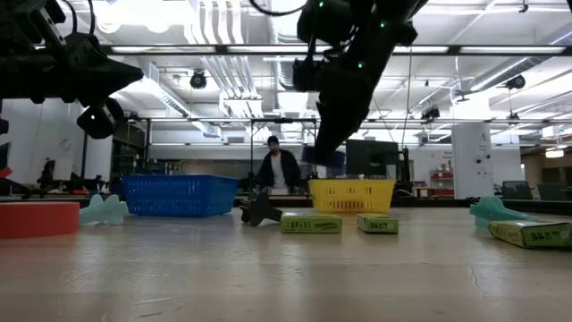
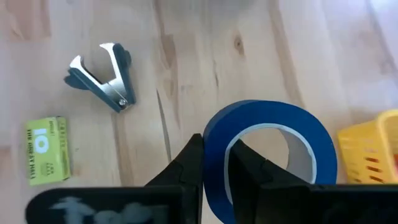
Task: Pick and place Stapler, Stapler remover, tape
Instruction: Put the blue tape into the yellow bin
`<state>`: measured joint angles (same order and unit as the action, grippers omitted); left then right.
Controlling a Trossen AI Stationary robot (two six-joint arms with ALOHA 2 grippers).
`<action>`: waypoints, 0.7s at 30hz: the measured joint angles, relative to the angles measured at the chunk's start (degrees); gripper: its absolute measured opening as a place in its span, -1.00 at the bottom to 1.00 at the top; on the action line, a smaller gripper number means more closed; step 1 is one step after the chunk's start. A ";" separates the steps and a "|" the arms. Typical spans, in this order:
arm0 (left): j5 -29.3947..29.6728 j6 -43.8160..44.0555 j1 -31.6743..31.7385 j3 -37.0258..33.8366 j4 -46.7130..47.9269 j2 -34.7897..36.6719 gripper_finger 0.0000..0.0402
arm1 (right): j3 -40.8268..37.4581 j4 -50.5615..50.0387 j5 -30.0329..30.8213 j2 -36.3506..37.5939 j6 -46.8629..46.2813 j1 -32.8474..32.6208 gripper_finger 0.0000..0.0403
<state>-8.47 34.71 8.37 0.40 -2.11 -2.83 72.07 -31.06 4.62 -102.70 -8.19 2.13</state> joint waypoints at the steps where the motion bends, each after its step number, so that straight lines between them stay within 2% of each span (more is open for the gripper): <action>1: 0.00 0.00 0.00 0.00 0.00 0.00 -0.88 | 0.01 -0.22 0.16 0.51 0.01 0.00 -0.81; 7: 0.00 0.01 0.00 0.00 0.00 0.00 -0.88 | -0.02 -3.96 6.16 4.10 0.22 0.27 -0.81; 12: 0.00 0.01 0.01 0.00 0.00 0.00 -0.88 | -0.63 -5.71 7.55 7.04 0.27 2.41 -0.81; 21: 0.00 0.01 -0.01 0.00 0.00 0.00 -0.88 | -1.31 -5.73 6.98 6.90 0.25 13.83 -0.77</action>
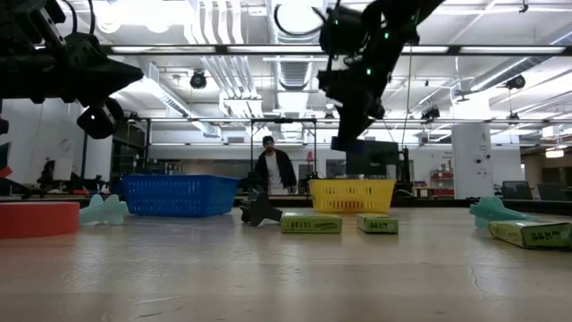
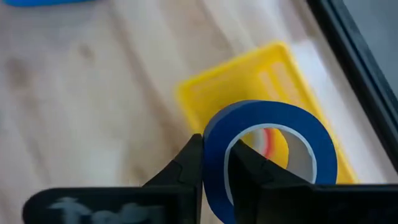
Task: Pick and place Stapler, Stapler remover, tape
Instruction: Put the blue tape into the yellow bin
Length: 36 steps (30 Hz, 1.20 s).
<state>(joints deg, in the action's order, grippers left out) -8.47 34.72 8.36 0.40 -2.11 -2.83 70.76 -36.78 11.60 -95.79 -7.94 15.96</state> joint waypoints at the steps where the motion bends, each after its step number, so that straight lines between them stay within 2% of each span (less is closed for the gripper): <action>1: 0.00 -0.02 0.02 0.00 0.00 0.00 -0.88 | -0.13 0.05 -0.25 -0.19 -0.26 1.30 -0.76; 7: -0.01 -0.01 0.01 0.00 0.00 0.00 -0.88 | -1.06 -0.04 -7.19 -1.74 -0.46 6.83 -0.72; 15: 0.00 -0.02 0.00 0.00 0.00 0.00 -0.88 | -2.48 1.61 -7.54 -2.67 -1.72 7.65 -0.60; 19: 0.00 0.00 0.02 0.00 0.00 0.00 -0.88 | -2.95 1.60 -7.13 -2.64 -1.78 7.65 -0.46; 28: 0.00 0.00 0.02 0.02 0.00 0.00 -0.88 | -3.29 1.43 -7.17 -1.74 -3.12 7.11 0.02; 36: 0.00 0.00 0.02 0.02 0.00 0.02 -0.88 | -3.12 1.14 -7.28 2.94 -5.02 2.64 0.15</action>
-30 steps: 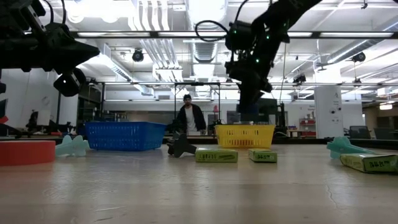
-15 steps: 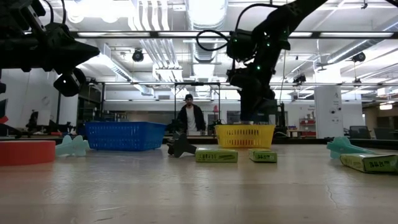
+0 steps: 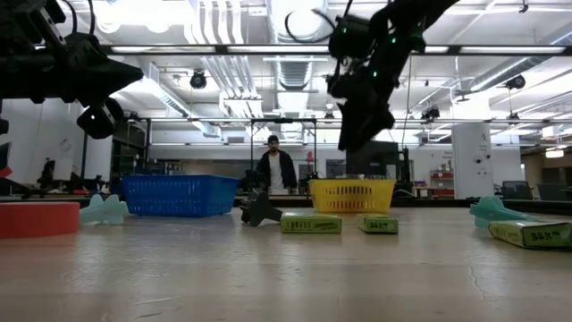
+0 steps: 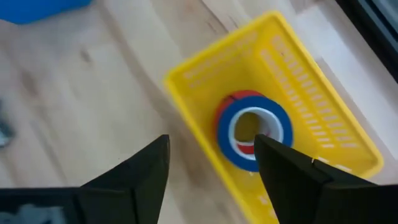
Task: Pick and place Stapler, Stapler remover, tape
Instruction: Put the blue tape into the yellow bin, then put the right light blue staple remover into the green bin
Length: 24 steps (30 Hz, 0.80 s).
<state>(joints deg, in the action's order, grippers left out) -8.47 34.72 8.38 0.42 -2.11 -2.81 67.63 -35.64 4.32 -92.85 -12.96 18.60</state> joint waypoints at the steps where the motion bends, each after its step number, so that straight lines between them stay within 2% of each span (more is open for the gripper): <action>1: 0.00 0.00 -0.02 -0.02 0.00 0.00 -0.88 | -0.04 -0.04 0.02 0.75 -0.19 -0.75 0.16; 13: -0.02 0.00 -0.02 -0.02 0.00 0.00 -0.88 | -1.19 3.97 0.17 9.79 -3.74 -9.92 0.15; 24: 0.00 -0.02 0.00 -0.02 0.00 0.00 -0.88 | -5.94 5.55 0.30 11.16 -8.83 -13.58 0.12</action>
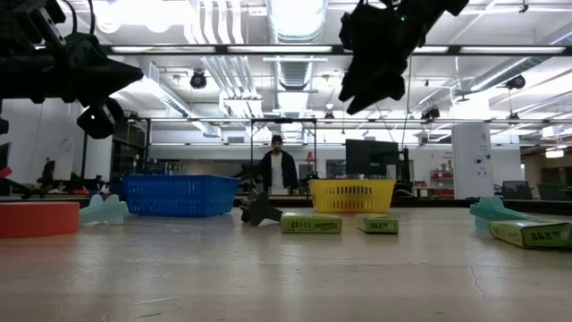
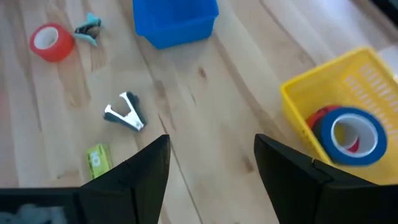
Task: Pick and place Stapler, Stapler remover, tape
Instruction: Put the right light blue staple remover into the green bin
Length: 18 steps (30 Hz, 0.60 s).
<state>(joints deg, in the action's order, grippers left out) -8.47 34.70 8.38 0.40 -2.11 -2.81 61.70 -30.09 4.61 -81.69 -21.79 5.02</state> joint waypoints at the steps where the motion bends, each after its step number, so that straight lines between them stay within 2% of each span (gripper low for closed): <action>1: -0.02 0.02 -0.02 0.02 0.00 -0.02 -0.88 | -0.71 0.27 0.03 0.00 -0.69 -0.17 0.12; 18: 0.00 0.01 -0.01 0.02 0.00 0.00 -0.88 | -8.01 13.58 0.00 0.00 -4.90 -6.79 0.12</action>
<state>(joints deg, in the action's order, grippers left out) -8.47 34.71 8.37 0.42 -2.11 -2.81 53.69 -16.52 4.61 -81.69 -26.69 -1.77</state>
